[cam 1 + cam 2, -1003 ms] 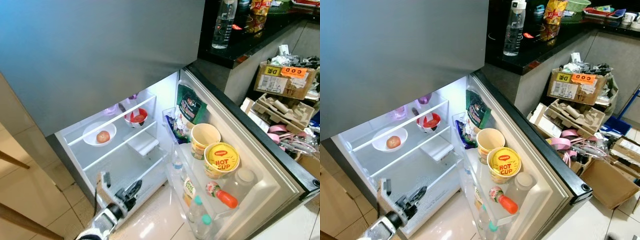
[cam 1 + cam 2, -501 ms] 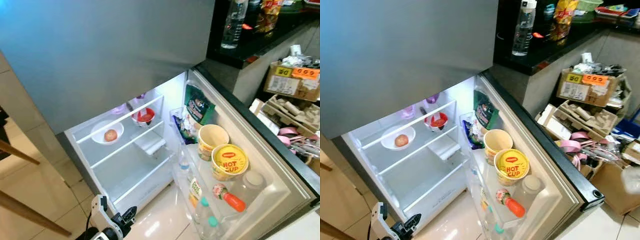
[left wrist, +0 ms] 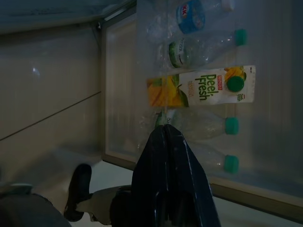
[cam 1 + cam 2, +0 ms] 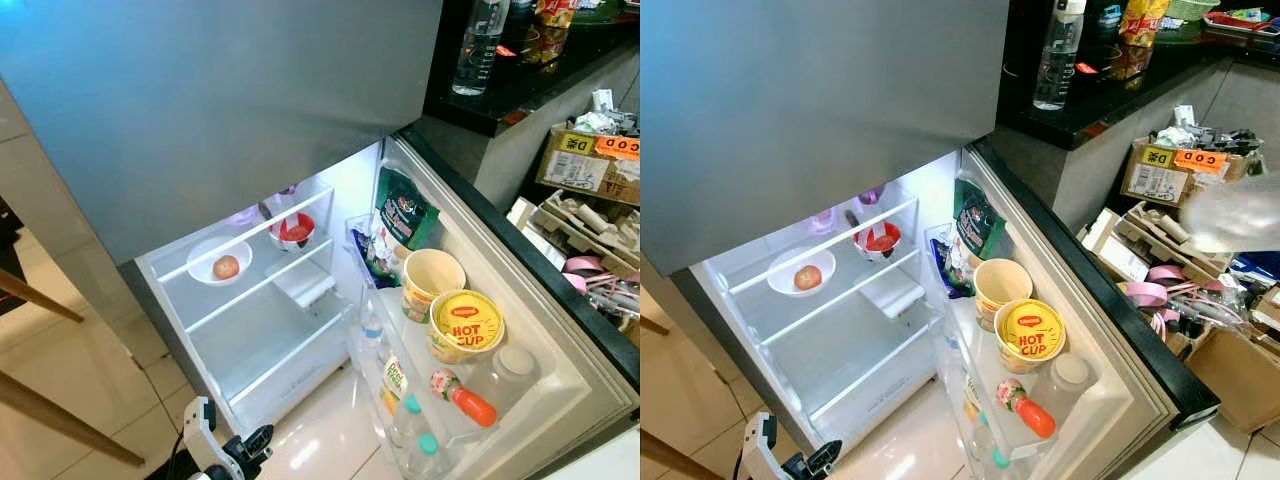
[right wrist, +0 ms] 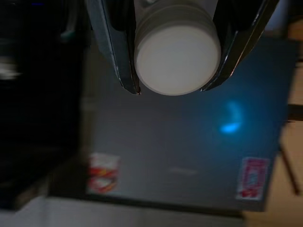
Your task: Restocking fridge
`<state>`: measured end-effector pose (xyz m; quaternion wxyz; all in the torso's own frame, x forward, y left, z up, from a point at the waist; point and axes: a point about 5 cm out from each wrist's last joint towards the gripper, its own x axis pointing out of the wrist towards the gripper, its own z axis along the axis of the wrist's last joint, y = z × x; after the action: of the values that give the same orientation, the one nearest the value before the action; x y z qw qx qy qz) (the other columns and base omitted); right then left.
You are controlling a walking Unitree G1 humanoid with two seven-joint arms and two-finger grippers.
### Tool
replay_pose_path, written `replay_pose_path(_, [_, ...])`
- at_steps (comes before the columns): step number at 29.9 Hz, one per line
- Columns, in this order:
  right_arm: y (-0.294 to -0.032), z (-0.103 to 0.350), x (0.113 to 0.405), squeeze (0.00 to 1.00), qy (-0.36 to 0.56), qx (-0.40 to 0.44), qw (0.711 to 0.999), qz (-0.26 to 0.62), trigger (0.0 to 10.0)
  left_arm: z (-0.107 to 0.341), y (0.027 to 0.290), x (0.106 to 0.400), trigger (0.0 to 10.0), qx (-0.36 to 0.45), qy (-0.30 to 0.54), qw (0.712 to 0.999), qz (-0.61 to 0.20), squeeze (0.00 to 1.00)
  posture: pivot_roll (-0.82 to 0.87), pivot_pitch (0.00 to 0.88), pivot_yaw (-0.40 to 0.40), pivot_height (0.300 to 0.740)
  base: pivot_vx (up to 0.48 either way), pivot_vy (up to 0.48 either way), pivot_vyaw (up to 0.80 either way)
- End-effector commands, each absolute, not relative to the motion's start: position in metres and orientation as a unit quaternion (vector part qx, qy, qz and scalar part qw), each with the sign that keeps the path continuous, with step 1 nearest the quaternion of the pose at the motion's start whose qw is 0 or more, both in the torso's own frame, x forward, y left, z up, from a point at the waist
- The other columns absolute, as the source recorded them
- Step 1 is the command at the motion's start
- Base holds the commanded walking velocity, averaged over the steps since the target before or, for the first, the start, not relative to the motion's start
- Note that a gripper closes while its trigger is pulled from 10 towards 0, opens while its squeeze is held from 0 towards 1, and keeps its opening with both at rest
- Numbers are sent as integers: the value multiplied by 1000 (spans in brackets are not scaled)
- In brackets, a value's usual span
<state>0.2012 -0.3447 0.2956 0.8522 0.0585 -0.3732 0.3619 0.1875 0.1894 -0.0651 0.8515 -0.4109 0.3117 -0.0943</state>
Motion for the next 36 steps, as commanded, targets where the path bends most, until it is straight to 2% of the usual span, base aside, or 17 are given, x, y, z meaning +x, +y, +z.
replay_pose_path(1, [-326, 298, 207, 0, -361, 55, 844, 393, 10000, -70, 186, 181, 10000, -409, 329, 847, -91, 0, -70, 0, -23, 740, 0, 0, 0])
replay_pose_path(5, [-304, 295, 217, 0, -338, 65, 835, 429, 10000, -71, 185, 179, 10000, -408, 331, 846, -92, 0, -70, 0, -23, 740, 0, 0, 0])
replay_pose_path(8, [-292, 291, 225, 0, -303, 57, 846, 435, 10000, -71, 184, 178, 10000, -408, 335, 845, -91, 0, -72, 0, -21, 740, 0, 0, 0])
replay_pose_path(13, [-253, 286, 246, 0, -197, 4, 878, 436, 10000, -73, 184, 174, 10000, -407, 341, 843, -88, 0, -73, 0, -22, 740, 0, 0, 0])
replay_pose_path(18, [-249, 286, 251, 0, -145, -33, 894, 423, 10000, -74, 182, 173, 10000, -406, 344, 842, -87, 0, -74, 0, -25, 740, 0, 0, 0])
replay_pose_path(27, [-257, 281, 258, 0, -26, -141, 927, 346, 10000, -76, 182, 171, 10000, -405, 349, 841, -85, 0, -79, 0, -28, 740, 0, 0, 0])
replay_pose_path(32, [-278, 280, 263, 0, 19, -177, 945, 275, 10000, -76, 181, 171, 10000, -405, 349, 841, -83, 0, -79, 0, -31, 740, 0, 0, 0])
replay_pose_path(36, [-307, 280, 267, 0, 45, -198, 962, 183, 10000, -76, 180, 170, 10000, -406, 349, 840, -85, 0, -78, 0, -31, 740, 0, 0, 0])
